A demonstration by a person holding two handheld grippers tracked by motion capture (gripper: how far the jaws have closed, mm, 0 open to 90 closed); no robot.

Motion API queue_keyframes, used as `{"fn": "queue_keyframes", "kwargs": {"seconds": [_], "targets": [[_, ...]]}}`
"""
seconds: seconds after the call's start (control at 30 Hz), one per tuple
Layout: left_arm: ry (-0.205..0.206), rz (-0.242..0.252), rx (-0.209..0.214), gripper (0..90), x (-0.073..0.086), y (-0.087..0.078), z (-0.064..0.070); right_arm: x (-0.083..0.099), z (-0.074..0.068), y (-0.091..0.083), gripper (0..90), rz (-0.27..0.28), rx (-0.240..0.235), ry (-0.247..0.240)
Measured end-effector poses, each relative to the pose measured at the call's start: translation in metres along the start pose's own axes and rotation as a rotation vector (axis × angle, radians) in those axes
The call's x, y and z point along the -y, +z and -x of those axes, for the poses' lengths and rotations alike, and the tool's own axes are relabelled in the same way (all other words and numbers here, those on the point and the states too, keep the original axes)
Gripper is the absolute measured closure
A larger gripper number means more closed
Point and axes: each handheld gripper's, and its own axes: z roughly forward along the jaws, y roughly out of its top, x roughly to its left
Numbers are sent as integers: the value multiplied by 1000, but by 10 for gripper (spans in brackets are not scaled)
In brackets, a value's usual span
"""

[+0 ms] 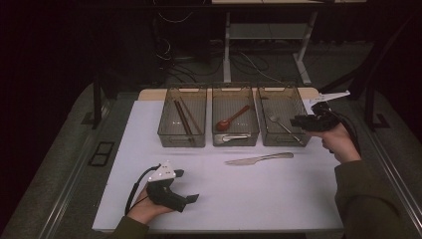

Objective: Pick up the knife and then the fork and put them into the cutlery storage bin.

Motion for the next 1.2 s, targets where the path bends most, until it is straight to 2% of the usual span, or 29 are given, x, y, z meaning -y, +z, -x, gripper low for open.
{"fn": "queue_keyframes", "kwargs": {"seconds": [0.1, 0.2, 0.27, 0.4, 0.47, 0.7, 0.9, 1.2], "targets": [[-2, -1, 2, 0, 0, 0, 0, 9, -12, -7, 801, 9, -36, -19], [-1, -3, 3, 0, 0, 1, 0, 21, -22, -8, 864, -8, -54, -42], [-1, -2, 3, 0, 0, 1, 1, 30, -27, -4, 894, -31, -58, -60], [-2, -4, 3, 0, 0, 1, 0, 45, -30, 8, 894, -81, -66, -86], [-1, -5, 5, 0, 0, 1, 0, 49, -30, 16, 894, -115, -50, -93], [-3, -6, 7, 0, 0, 1, 0, 54, -32, 45, 894, -181, -18, -121], [-2, -7, 8, 0, 0, 1, 0, 55, -35, 60, 894, -212, -24, -143], [-3, -9, 11, 0, 0, 2, 0, 57, -35, 60, 895, -225, -38, -149]]}}
